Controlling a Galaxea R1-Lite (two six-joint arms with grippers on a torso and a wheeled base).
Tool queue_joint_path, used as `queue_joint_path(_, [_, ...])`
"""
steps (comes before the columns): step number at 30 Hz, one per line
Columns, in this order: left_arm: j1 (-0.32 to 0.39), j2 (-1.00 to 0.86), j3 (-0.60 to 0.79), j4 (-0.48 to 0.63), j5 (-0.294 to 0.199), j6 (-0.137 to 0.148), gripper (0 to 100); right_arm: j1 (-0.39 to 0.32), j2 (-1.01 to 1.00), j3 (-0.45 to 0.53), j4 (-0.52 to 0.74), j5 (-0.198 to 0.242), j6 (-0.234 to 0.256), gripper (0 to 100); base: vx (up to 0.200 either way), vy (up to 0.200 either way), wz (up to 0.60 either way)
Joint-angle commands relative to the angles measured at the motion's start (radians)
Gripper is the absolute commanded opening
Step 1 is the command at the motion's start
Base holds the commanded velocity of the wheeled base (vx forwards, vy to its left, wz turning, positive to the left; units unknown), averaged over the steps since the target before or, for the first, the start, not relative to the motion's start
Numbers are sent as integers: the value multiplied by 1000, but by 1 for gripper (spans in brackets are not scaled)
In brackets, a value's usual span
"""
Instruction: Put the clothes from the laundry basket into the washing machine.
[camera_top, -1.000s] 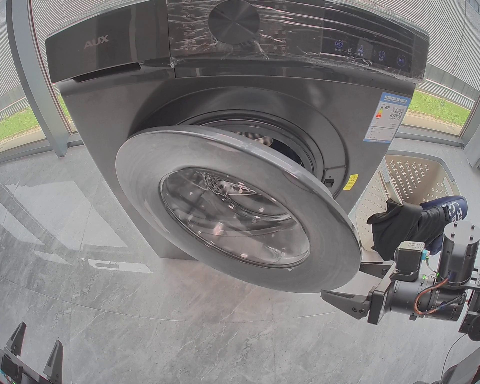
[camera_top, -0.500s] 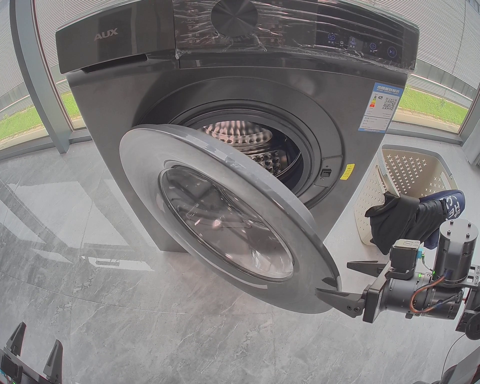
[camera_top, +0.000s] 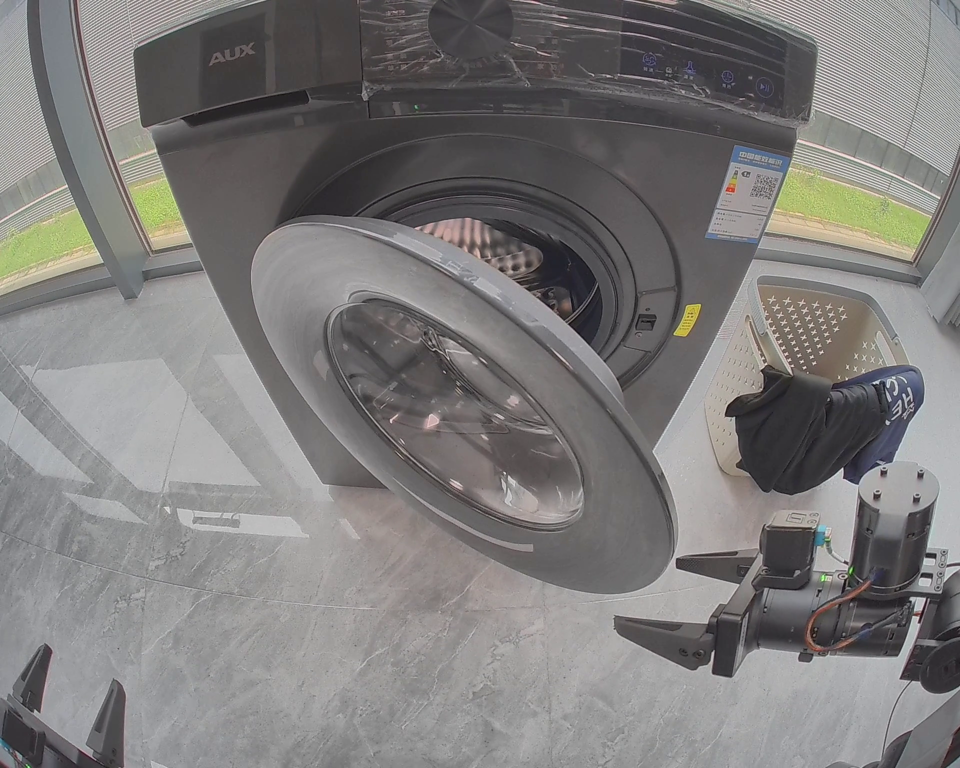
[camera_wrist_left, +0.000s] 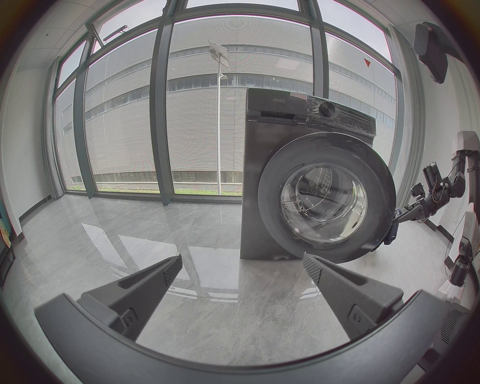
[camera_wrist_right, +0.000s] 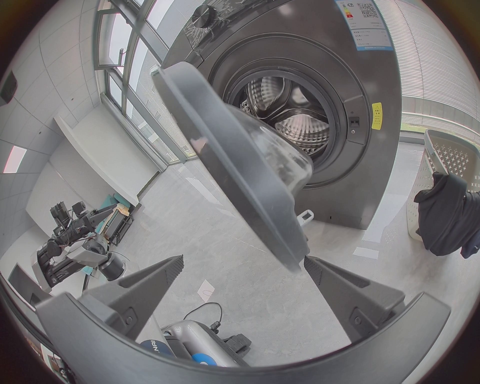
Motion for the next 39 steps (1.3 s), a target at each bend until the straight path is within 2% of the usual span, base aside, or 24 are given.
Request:
queue_joint_path(1, [0,-12,18,0,0,0,100,-26,-60,78,8,-9,-13,100,0,0,0])
queue_joint_path(3, [0,-12,18,0,0,0,100,-82,-62,115,10,-10,-18,100,0,0,0])
queue_joint_path(7, [0,-12,18,0,0,0,100,-207,-48,127,10,-4,-70,100,0,0,0])
queue_joint_path(10, [0,-12,18,0,0,0,100,-262,-2,87,7,-4,-73,100,0,0,0])
queue_joint_path(14, [0,-12,18,0,0,0,100,-296,45,12,8,-3,-73,100,0,0,0])
queue_joint_path(19, [0,-12,18,0,0,0,100,-289,133,-85,-5,-15,-64,100,0,0,0])
queue_joint_path(22, [0,-12,18,0,0,-2,100,-269,153,-108,-7,-18,-61,100,0,0,0])
queue_joint_path(29, [0,-12,18,0,0,-2,100,-173,141,-74,-9,-27,-39,100,0,0,0])
queue_joint_path(32, [0,-12,18,0,0,-2,100,-108,88,-24,-7,-20,-39,100,0,0,0])
queue_joint_path(39, [0,-12,18,0,0,0,100,-110,90,-59,-9,-30,-38,100,-29,0,0])
